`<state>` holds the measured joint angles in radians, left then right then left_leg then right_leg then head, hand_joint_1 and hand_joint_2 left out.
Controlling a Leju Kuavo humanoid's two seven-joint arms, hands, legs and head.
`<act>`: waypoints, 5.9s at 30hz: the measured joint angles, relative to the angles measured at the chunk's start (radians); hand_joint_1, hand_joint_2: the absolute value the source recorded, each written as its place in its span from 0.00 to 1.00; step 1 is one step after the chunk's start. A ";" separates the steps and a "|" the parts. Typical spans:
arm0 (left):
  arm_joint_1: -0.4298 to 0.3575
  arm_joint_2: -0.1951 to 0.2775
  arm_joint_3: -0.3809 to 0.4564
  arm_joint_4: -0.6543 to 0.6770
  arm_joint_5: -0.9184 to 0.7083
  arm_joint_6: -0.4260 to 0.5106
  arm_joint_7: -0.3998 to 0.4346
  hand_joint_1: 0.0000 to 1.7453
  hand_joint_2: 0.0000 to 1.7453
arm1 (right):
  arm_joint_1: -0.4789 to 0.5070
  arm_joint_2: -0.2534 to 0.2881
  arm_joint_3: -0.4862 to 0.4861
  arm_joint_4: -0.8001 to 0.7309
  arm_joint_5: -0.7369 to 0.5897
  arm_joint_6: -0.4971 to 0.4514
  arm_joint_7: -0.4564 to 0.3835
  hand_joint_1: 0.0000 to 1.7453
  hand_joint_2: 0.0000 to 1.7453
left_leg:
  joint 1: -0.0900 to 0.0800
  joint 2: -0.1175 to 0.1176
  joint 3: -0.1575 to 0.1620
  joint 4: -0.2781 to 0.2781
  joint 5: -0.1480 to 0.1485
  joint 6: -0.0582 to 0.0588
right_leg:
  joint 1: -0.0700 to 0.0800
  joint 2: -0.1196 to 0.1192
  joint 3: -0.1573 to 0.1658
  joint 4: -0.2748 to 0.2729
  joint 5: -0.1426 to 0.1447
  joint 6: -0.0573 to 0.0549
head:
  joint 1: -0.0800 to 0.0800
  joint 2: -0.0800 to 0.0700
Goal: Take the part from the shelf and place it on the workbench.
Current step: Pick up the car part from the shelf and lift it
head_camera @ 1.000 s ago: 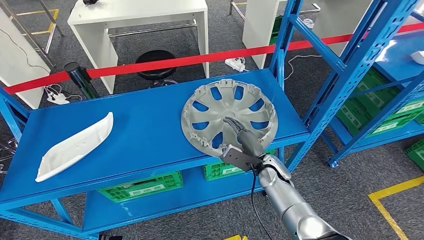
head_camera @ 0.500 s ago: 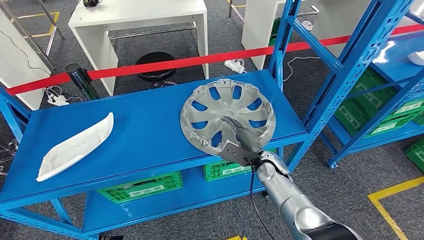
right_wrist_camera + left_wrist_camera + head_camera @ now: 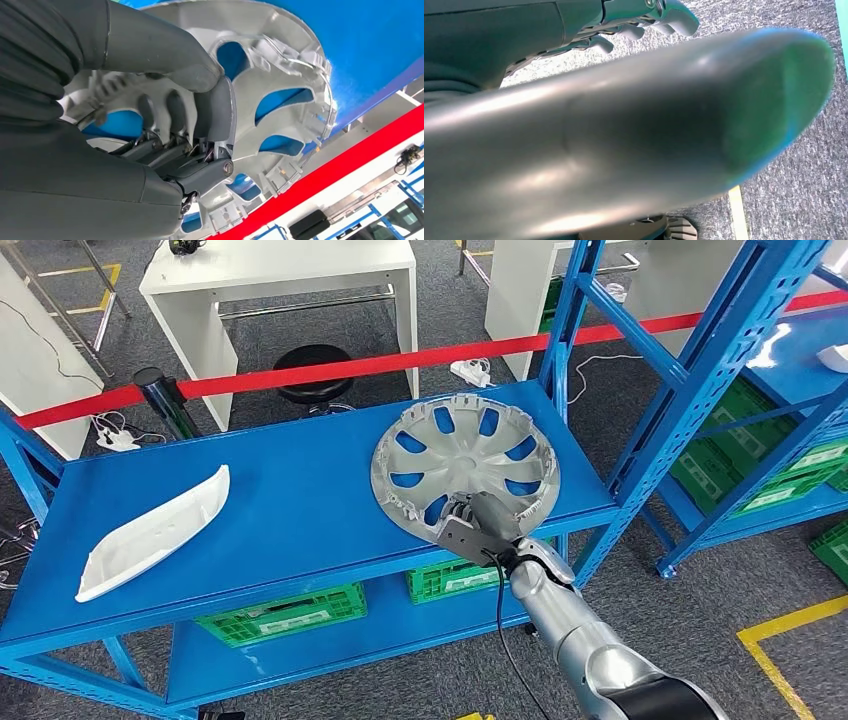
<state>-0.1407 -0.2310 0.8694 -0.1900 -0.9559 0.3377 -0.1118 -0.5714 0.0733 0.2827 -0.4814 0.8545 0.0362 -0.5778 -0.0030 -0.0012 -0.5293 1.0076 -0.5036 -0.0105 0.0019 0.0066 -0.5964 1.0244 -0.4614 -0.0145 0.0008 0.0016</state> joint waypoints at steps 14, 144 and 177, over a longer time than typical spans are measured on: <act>0.000 0.000 0.000 0.000 0.008 0.006 -0.003 0.00 0.00 | -0.013 0.001 0.000 0.007 0.000 -0.001 0.000 1.00 1.00 | 0.000 0.000 0.000 0.000 0.000 0.000 | 0.000 0.000 0.000 -0.001 0.000 0.000 | 0.000 0.000; -0.011 -0.044 -0.001 0.005 -0.064 0.049 -0.011 0.00 0.00 | -0.009 -0.055 0.269 -0.064 0.208 -0.049 0.241 1.00 1.00 | 0.000 0.001 -0.002 0.000 0.000 0.000 | 0.000 0.001 -0.002 -0.001 0.003 0.001 | 0.000 0.000; -0.018 -0.049 -0.107 0.004 -0.243 0.317 -0.091 0.00 0.00 | 0.031 -0.089 0.365 -0.236 0.556 -0.215 0.503 1.00 1.00 | -0.004 0.004 -0.028 0.001 0.017 0.003 | -0.002 0.003 -0.025 -0.002 0.022 0.004 | 0.000 0.000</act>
<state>-0.1585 -0.2804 0.7623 -0.1858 -1.1986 0.6547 -0.2030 -0.5405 -0.0155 0.6479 -0.7178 1.4107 -0.1783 -0.0748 -0.0066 0.0027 -0.5575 1.0086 -0.4869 -0.0079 0.0001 0.0095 -0.6217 1.0219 -0.4397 -0.0106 0.0007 0.0016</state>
